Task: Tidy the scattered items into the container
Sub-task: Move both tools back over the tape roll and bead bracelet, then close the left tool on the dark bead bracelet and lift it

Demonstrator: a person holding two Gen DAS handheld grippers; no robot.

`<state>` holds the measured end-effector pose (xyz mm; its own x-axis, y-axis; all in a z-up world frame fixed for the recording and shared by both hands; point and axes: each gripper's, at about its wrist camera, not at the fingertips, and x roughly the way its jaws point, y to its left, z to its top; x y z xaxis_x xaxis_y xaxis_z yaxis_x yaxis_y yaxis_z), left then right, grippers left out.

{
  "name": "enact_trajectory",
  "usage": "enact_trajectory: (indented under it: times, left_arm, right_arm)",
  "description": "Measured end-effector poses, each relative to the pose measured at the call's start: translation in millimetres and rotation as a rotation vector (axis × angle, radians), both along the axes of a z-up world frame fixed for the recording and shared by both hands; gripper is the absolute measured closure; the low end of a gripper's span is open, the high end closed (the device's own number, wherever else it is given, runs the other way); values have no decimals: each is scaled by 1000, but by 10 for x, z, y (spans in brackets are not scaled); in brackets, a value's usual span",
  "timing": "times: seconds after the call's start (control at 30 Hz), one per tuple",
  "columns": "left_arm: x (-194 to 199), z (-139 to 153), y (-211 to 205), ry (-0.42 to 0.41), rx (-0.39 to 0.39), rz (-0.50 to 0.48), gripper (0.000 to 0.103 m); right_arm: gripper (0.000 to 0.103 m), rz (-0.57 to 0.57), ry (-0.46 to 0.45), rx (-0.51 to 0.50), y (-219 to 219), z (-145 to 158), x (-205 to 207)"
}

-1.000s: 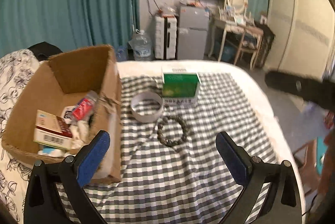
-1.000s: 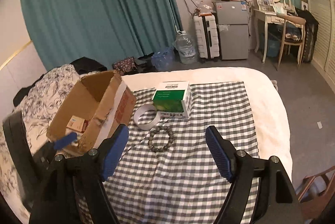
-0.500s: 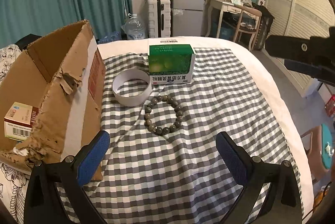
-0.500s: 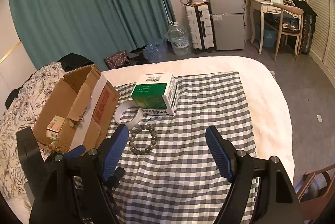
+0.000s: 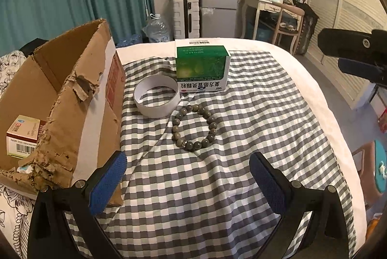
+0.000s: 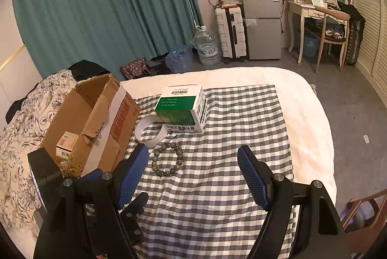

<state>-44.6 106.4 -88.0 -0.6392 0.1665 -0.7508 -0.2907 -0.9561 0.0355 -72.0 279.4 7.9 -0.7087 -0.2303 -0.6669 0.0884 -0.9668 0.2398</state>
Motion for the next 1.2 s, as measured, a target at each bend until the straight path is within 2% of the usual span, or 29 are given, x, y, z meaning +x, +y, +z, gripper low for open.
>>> enact_trajectory:
  times: [0.2,0.33,0.43,0.57,0.8,0.93,1.07,1.13,1.2]
  left_arm:
    - [-77,-107,11,-28,4,18,0]
    - [-143,-179,20,-48,35,51,0]
    - [-214,-275,41,-72,59,83,0]
    - [-358,-422,57,-77,56,158,0]
    - [-682,-702,165,-91,71,228,0]
    - [-881,-858,200,-114,50,229,0]
    - [-975,-882,202,-92,59,197,0]
    - [-984,-862,184,-75,70,171,18]
    - [-953,-827,168,-49,69,141,47]
  right_arm:
    - [27,-10,-17,-1,27,-57,-41]
    - [27,-16,-34,0,63,-109,-120]
    - [27,-21,-40,39,103,-154,-210]
    - [27,-22,-45,96,224,-228,-325]
    - [27,-71,-86,26,460,-363,-368]
    - [27,-58,-101,30,427,-441,-401]
    - [27,-40,-120,46,373,-523,-452]
    - [27,-36,-132,53,356,-565,-469]
    - [27,-35,-139,59,353,-601,-488]
